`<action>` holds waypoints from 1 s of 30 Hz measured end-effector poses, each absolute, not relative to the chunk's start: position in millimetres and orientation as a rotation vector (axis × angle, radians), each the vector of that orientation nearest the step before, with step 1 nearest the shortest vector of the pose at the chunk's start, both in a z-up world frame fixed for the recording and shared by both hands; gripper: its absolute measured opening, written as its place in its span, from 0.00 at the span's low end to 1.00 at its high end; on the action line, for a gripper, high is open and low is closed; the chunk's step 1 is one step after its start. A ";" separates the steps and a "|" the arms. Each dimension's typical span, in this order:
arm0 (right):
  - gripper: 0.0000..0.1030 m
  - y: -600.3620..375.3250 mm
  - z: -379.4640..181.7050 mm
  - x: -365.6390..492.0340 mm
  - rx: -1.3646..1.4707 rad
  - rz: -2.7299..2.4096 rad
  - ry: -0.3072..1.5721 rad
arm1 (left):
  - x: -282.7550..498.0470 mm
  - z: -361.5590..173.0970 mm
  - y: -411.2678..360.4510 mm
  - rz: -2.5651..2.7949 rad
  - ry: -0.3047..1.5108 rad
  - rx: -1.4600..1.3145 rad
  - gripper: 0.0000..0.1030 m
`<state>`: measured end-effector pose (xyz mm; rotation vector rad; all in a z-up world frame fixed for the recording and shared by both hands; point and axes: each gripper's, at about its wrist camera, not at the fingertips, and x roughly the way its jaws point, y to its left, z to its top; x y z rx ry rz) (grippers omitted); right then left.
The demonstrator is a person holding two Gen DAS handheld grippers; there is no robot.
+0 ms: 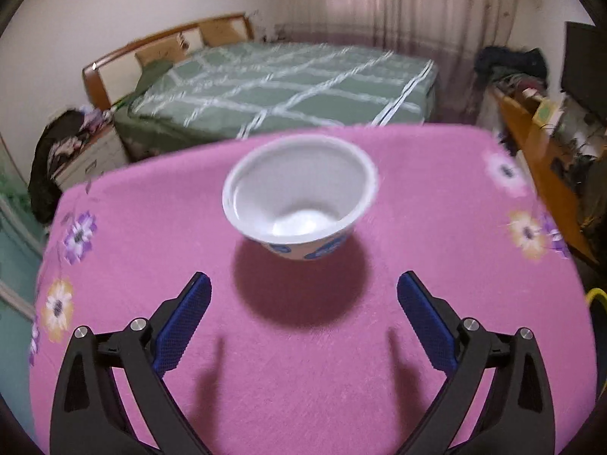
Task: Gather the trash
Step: 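Grasp the white paper cup by its rim with the left gripper, then carry the paper cup with the left gripper into the yellow bin and release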
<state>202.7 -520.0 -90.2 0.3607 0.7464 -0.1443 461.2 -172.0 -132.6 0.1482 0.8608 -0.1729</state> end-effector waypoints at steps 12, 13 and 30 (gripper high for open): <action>0.39 -522.8 -97.5 208.2 0.366 -0.135 0.763 | 528.8 -139.8 -178.2 0.028 0.835 0.045 0.94; 0.39 -523.6 -98.3 208.5 0.367 -0.133 0.765 | 530.5 -138.5 -175.1 0.038 0.832 0.041 0.94; 0.39 -537.5 -88.6 166.0 0.378 -0.155 0.723 | 440.5 -110.7 -225.6 -0.185 0.760 0.136 0.80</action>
